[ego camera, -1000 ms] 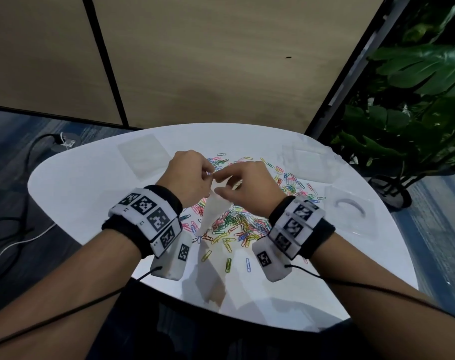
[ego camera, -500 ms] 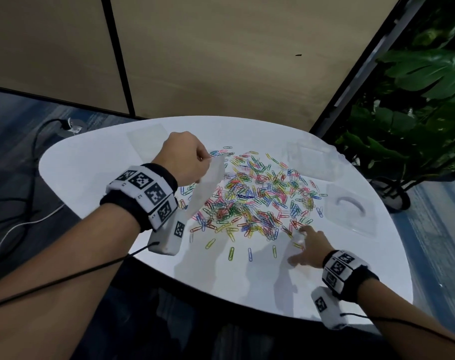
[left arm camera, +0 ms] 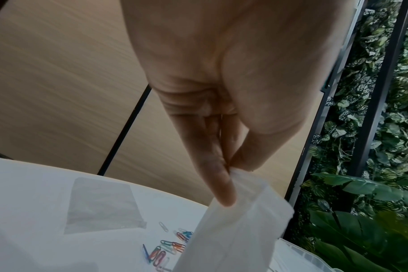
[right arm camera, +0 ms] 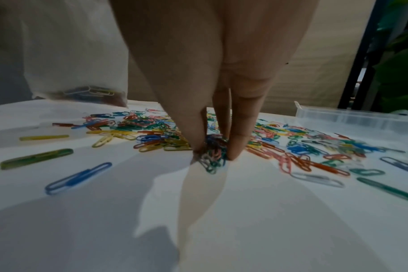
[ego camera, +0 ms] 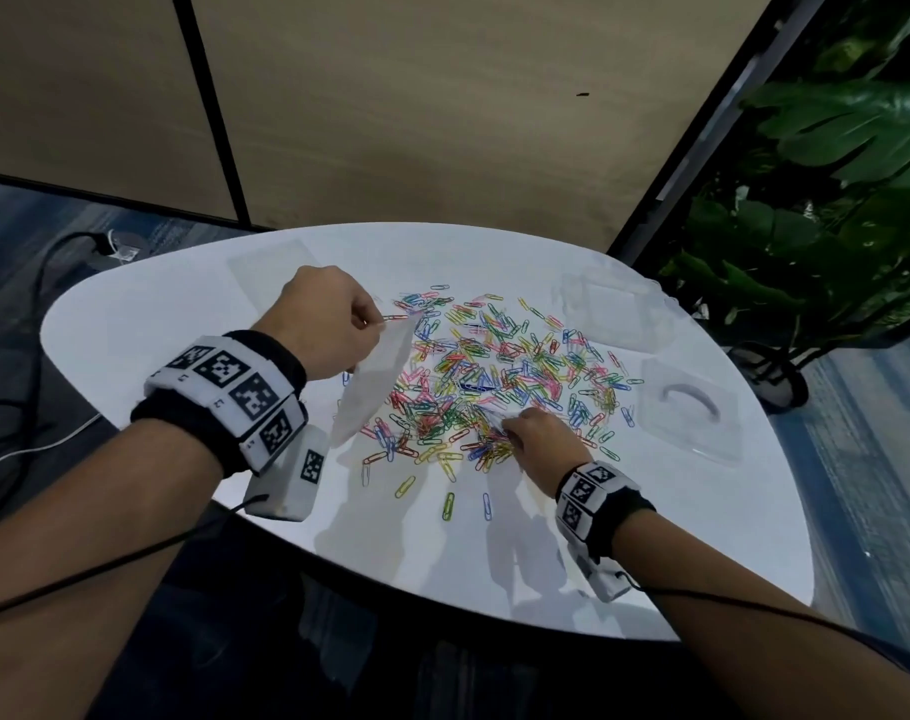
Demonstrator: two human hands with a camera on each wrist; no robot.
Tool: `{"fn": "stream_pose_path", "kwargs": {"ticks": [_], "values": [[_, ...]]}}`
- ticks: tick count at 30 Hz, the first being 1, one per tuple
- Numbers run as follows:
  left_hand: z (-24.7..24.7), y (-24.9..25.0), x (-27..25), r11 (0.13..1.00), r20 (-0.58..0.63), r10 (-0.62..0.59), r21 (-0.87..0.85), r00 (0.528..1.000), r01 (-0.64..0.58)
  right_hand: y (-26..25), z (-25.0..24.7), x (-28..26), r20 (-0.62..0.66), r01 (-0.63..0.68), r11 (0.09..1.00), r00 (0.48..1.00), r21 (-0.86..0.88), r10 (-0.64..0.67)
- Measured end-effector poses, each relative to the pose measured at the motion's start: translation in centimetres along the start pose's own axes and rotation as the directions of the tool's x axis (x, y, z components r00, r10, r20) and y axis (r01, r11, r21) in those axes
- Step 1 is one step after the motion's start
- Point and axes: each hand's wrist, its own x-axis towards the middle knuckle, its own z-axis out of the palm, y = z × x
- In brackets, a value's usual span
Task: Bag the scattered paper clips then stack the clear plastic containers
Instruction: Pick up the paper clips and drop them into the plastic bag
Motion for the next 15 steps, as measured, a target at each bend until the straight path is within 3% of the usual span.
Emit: {"fn": "stream_pose_path", "kwargs": {"ticks": [3, 7, 9, 11, 13, 15], "values": [[0.1, 0.1, 0.0, 1.000, 0.020, 0.013, 0.012, 1.000, -0.013, 0.0, -0.8, 0.6, 0.011, -0.073, 0.997, 0.997, 0.039, 0.072], [0.2, 0.2, 0.0, 1.000, 0.027, 0.024, 0.019, 0.999, -0.024, 1.0, -3.0, 0.8, 0.024, -0.253, 0.894, 0.964, 0.370, 0.263], [0.3, 0.3, -0.1, 0.999, 0.032, 0.025, 0.025, 0.999, -0.026, 1.4, -4.6, 0.8, 0.083, -0.331, 0.691, 0.927, 0.642, 0.367], [0.4, 0.5, -0.1, 0.999, 0.040, 0.034, 0.034, 0.999, -0.035, 1.0, -6.7, 0.8, 0.180, -0.320, 0.327, 0.902, 0.889, 0.393], [0.5, 0.8, -0.2, 0.999, 0.048, 0.032, 0.033, 0.998, -0.034, -0.1, -9.0, 0.9, 0.221, -0.236, 0.007, 0.918, 0.972, 0.331], [0.7, 1.1, -0.2, 0.999, 0.057, 0.033, 0.030, 0.998, -0.035, -1.8, -11.0, 0.9, 0.232, -0.193, -0.179, 0.944, 0.965, 0.236]]}}
